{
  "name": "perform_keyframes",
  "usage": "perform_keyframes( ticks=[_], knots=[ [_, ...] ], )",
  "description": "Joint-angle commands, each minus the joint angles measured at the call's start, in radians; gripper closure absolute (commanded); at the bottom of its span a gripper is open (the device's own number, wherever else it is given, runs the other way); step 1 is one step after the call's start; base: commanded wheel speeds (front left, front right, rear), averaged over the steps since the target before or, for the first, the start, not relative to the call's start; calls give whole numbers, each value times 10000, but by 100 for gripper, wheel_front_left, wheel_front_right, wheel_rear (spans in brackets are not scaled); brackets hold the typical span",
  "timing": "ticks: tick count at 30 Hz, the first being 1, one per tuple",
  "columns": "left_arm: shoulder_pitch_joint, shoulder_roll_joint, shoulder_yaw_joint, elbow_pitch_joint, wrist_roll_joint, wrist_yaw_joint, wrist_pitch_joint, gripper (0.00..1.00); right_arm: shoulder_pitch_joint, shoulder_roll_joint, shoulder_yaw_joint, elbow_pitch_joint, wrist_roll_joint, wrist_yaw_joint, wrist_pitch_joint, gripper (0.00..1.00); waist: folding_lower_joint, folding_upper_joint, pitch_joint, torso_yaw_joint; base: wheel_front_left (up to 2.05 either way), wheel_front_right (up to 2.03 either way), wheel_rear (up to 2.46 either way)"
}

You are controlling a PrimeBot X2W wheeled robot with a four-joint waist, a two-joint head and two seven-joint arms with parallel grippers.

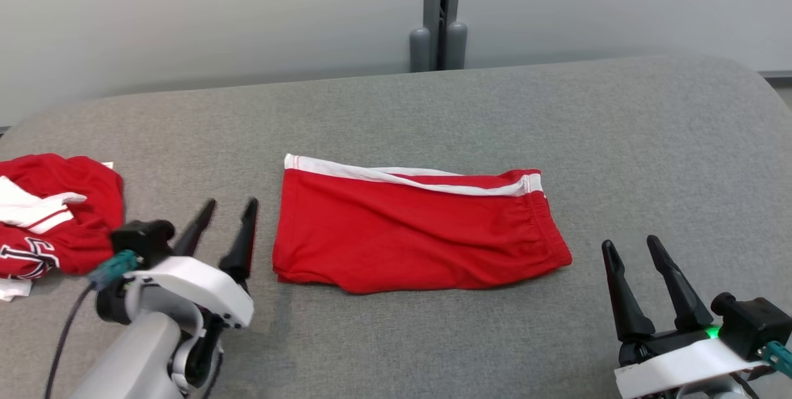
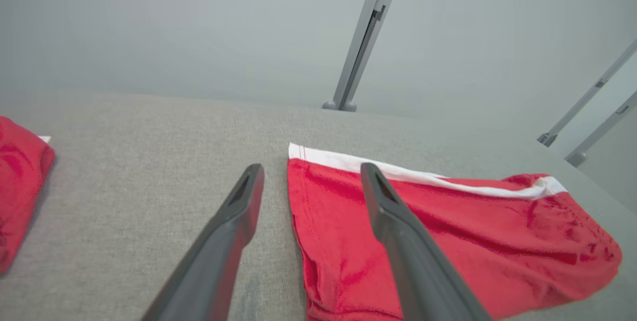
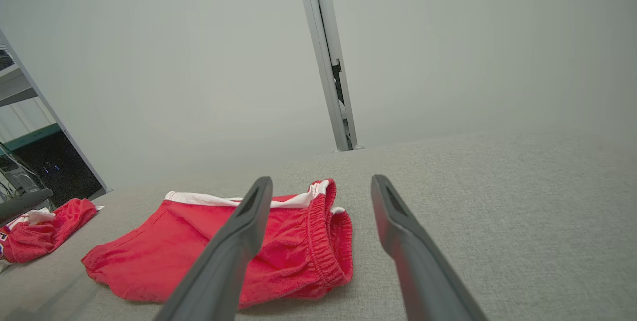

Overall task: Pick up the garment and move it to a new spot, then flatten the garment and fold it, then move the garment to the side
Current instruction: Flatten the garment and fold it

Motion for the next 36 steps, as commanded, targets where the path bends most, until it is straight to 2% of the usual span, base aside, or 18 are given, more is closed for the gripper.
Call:
perform_keyframes(
  ticks=[1,6,15,25,36],
  knots=[
    [375,85,704,-583,646,215,-49,0,23,-63,-95,-93,-75,3,-52,0,0,0,-139,172,0,0,0],
    [1475,-90,2740,-2265,2340,497,-54,0,45,-76,-344,-163,-181,3,-52,0,0,0,-397,459,0,0,0],
    [2906,-574,4627,-3708,4099,331,-38,0,134,-87,-660,-144,-270,3,-52,0,0,0,-624,885,0,0,0],
    [4318,-1315,5790,-4380,5640,87,-38,0,495,84,-830,-21,-292,3,-52,0,0,0,-771,1134,0,0,0],
    [5333,-1894,6481,-4886,6803,-32,-40,0,758,272,-881,23,-307,3,-52,0,0,0,-882,953,0,0,0]
  ],
)
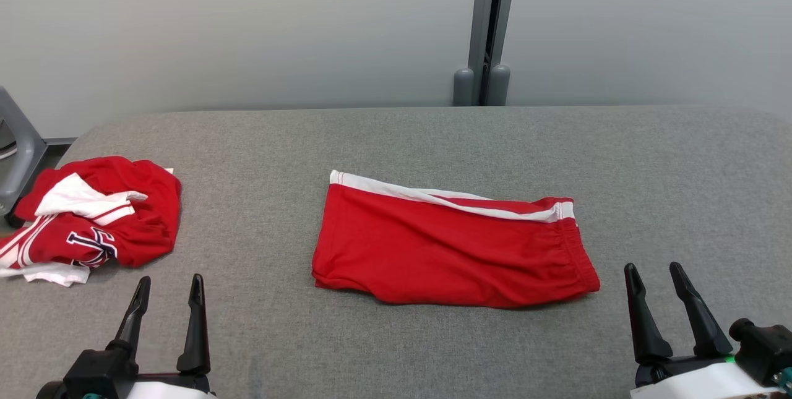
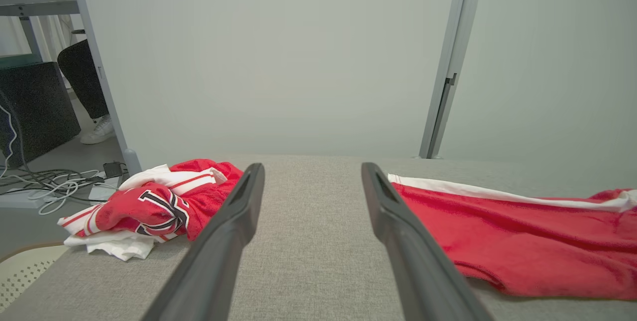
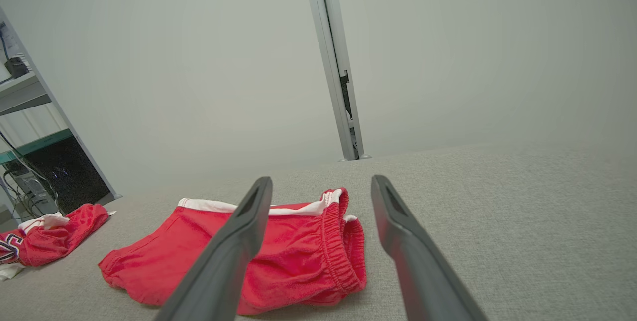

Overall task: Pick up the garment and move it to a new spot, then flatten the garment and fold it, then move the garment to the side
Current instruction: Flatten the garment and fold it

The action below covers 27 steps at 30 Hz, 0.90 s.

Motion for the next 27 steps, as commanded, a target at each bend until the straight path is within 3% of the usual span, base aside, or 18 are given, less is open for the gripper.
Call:
perform_keyframes(
  ticks=[1,16,21,27],
  knots=[
    [81,4,43,-56,133,-58,0,0,87,-7,-24,2,-36,3,-52,0,0,0,-8,-40,0,0,0],
    [44,-349,326,199,450,-432,2,0,106,-68,-27,306,-169,3,-52,0,0,0,-66,-212,0,0,0],
    [-108,-431,296,223,515,-494,2,0,-603,-277,167,719,-220,3,-52,0,0,0,2,-81,0,0,0],
    [-420,-587,100,254,542,-539,0,0,-2182,-503,443,2177,-342,3,267,0,0,0,274,283,0,0,0]
  ],
)
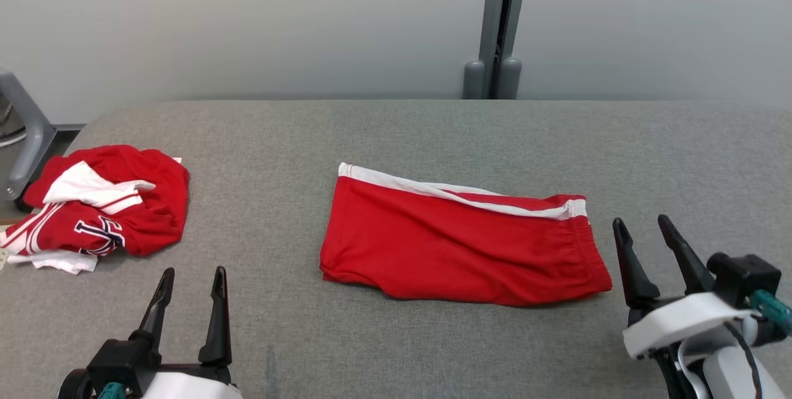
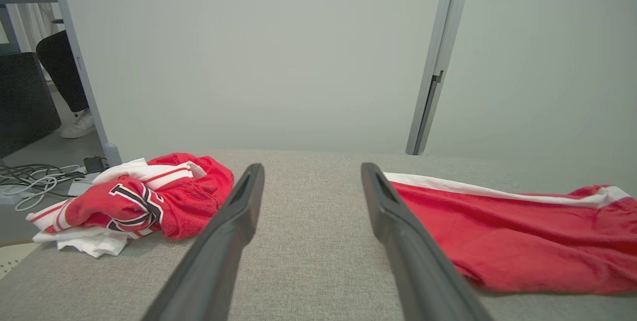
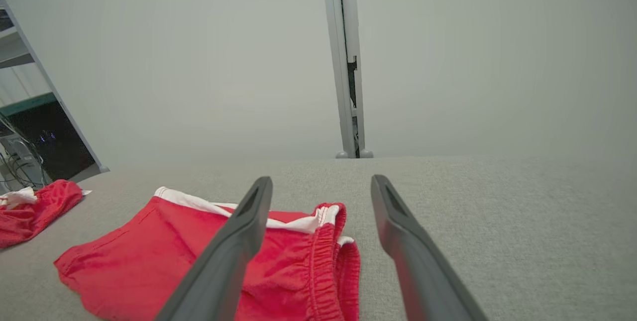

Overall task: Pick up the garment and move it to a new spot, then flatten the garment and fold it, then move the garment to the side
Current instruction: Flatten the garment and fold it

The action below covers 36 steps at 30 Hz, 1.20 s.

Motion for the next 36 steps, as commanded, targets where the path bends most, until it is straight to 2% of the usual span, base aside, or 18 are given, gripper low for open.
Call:
perform_keyframes(
  ticks=[1,8,14,20,27,28,29,33,36],
  knots=[
    [-247,-14,-41,4,41,-58,1,0,-420,-69,15,379,-37,3,4,0,0,0,190,192,0,0,0],
    [-767,-145,-473,183,14,-127,1,0,-2232,-305,44,2926,-197,3,151,0,0,0,815,879,0,0,0],
    [-1155,-206,-706,324,-83,-138,0,0,-3145,-414,-2,4927,-79,3,280,0,0,0,1277,1293,0,0,0],
    [-1362,-228,-776,393,-129,-105,0,0,-3316,-337,114,6305,163,1,234,0,0,0,1453,1413,0,0,0],
    [-1546,-231,-899,448,-236,-65,1,0,-3318,-92,318,7108,769,1,249,0,0,0,1517,1377,0,0,0],
    [-1543,-229,-914,458,-253,-61,1,0,-3341,-28,449,7137,867,1,329,61,0,0,1514,1376,0,0,0],
    [-1543,-228,-925,483,-268,-61,1,0,-3361,14,548,7124,990,3,342,100,0,0,1505,1373,0,0,0],
    [-1527,-227,-919,588,-310,-66,1,0,-3511,-214,824,7057,1262,0,317,100,0,0,1402,1329,0,0,0],
    [-1410,-229,-849,706,-310,-91,1,0,-3663,-651,1139,6979,1464,0,362,100,0,0,1168,1236,0,0,0]
  ],
)
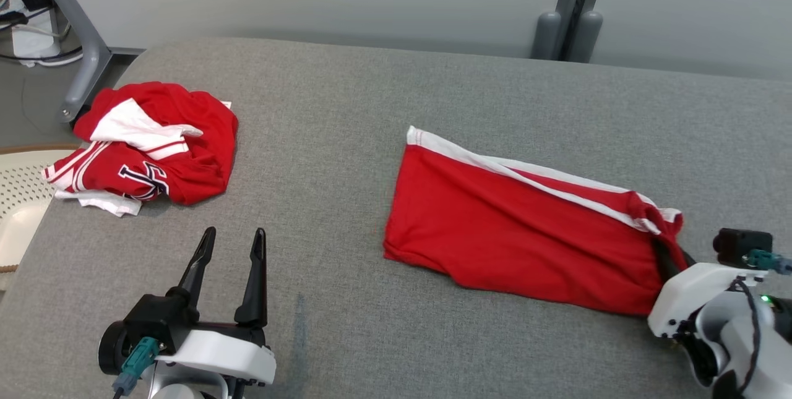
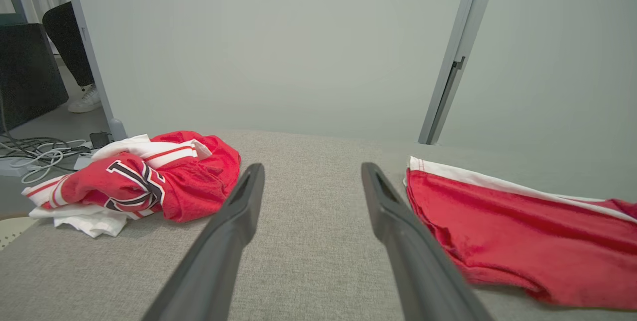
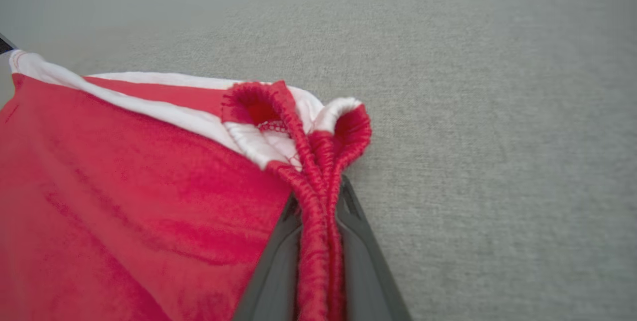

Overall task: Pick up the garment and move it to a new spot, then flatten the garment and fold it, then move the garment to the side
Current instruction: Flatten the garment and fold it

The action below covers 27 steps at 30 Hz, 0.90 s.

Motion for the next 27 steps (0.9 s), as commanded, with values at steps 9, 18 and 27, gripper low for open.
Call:
perform_keyframes(
  ticks=[9,18,27],
  knots=[
    [353,32,196,123,-71,-154,1,0,197,-2197,750,-385,787,-4,670,100,0,0,-653,-331,0,0,0],
    [441,31,310,148,-205,-209,1,0,-60,-2623,1057,-1602,2582,-3,2143,100,0,0,-766,-682,0,0,0],
    [264,34,138,276,-363,-183,1,0,-420,-1667,1079,-3129,4929,-1,4041,100,0,0,-880,-739,0,0,0]
  ],
)
